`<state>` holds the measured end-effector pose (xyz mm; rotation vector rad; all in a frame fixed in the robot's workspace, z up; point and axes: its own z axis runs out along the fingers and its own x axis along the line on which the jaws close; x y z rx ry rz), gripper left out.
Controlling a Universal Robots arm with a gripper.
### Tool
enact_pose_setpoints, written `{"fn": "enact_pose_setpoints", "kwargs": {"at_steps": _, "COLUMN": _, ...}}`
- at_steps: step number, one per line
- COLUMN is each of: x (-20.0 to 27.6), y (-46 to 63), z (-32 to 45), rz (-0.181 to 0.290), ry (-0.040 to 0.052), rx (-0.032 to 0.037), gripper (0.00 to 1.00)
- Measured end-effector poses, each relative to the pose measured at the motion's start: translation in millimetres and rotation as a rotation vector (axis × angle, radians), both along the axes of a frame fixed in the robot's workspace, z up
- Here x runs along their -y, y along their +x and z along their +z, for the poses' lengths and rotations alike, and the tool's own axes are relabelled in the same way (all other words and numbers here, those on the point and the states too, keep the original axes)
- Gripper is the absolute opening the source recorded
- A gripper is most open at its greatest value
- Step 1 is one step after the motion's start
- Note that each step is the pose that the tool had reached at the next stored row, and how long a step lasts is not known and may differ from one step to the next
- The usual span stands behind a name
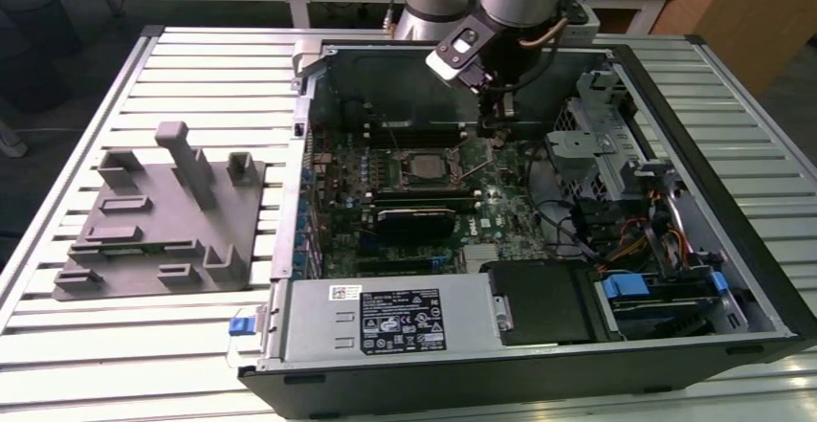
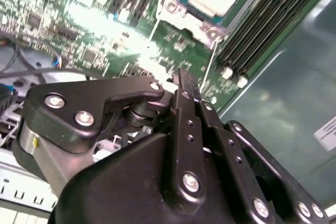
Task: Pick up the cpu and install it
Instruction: 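Close the cpu cover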
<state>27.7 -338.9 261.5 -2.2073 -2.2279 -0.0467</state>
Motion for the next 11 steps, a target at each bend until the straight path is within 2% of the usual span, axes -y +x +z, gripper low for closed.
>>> {"fn": "enact_pose_setpoints", "kwargs": {"at_steps": 7, "x": 0.0, "y": 13.5, "z": -0.5, "rz": 0.027, "ry": 0.0, "rx": 0.0, "gripper": 0.11}}
{"fn": "enact_pose_setpoints", "kwargs": {"at_steps": 11, "x": -0.2, "y": 21.7, "z": -3.2, "rz": 0.039, "ry": -0.0001, "rx": 0.0, "gripper": 0.11}}
